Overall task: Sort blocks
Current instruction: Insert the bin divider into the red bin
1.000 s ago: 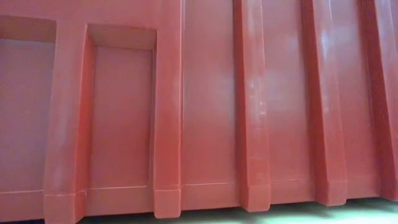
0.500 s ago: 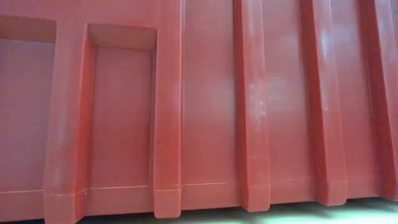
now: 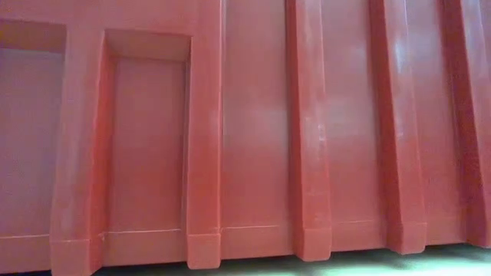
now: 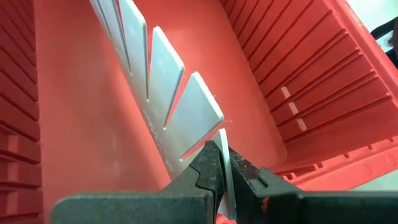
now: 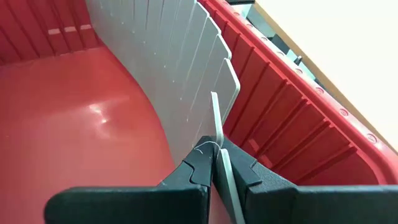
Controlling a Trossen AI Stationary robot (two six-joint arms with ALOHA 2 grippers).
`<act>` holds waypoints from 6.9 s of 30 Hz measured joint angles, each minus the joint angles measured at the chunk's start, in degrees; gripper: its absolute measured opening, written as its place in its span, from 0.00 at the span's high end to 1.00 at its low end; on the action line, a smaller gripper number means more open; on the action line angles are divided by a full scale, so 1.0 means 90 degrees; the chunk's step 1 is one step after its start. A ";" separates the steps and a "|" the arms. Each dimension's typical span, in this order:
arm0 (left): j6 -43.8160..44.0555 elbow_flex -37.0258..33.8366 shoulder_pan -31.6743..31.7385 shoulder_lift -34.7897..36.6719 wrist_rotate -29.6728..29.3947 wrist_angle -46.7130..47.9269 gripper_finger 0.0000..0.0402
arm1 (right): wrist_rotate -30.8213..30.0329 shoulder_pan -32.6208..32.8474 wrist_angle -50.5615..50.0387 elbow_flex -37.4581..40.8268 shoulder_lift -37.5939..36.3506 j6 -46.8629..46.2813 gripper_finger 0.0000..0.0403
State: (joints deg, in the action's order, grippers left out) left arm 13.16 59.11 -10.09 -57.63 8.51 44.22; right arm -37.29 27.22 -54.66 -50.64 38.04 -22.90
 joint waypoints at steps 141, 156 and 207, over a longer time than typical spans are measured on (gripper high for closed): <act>-0.0072 0.0000 0.0002 0.0005 0.0034 0.0191 1.00 | 0.0750 0.0005 -0.1451 -0.0193 0.0193 -0.1174 1.00; -0.0046 0.0002 0.0007 0.0011 0.0048 0.0197 1.00 | 0.0857 0.0005 -0.1804 -0.0382 0.0209 -0.1221 1.00; 0.0382 -0.0230 0.0000 0.0678 -0.1009 -0.1741 0.65 | -0.1371 0.0000 0.0938 -0.0370 -0.1023 -0.0366 0.62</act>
State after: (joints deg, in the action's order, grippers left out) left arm 16.61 57.04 -10.09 -51.52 -0.57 28.55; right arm -49.63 27.22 -46.22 -53.98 28.84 -26.19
